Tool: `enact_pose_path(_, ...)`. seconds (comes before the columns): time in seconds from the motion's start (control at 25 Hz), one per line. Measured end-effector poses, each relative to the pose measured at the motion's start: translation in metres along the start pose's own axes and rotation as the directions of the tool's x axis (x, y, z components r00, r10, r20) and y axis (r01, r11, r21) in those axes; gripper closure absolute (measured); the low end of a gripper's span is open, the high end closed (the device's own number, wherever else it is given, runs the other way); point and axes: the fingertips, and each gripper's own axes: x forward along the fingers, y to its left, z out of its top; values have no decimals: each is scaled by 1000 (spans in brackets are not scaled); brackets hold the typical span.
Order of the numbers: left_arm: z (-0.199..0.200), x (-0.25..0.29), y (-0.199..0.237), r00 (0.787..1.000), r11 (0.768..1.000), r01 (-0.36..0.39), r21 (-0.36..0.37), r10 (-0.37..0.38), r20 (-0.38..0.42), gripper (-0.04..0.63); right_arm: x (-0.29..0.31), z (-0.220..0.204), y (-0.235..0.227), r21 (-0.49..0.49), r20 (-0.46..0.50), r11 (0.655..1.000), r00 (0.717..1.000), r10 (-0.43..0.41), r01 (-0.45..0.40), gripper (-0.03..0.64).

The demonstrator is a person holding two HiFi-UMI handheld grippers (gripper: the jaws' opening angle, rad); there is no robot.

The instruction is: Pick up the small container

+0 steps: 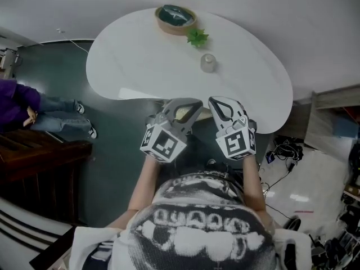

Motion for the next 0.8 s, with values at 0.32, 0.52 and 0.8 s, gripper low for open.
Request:
enact_pose_path(0.32,-9,3,23,1000,1000,25,0,-25,12,591,25,-4,-10,14,-34,1000,999,-19,20,613)
enact_pose_path(0.52,-17,5,34,998,998,54,10,-54,23,589,41,-10,-17,37,-59,998,997,-47,49,613)
enact_pose_path(0.8,-22,6,47,993,993,109,39,-111,43,591,60,-13,-28,82,-66,992,993,-94,99,611)
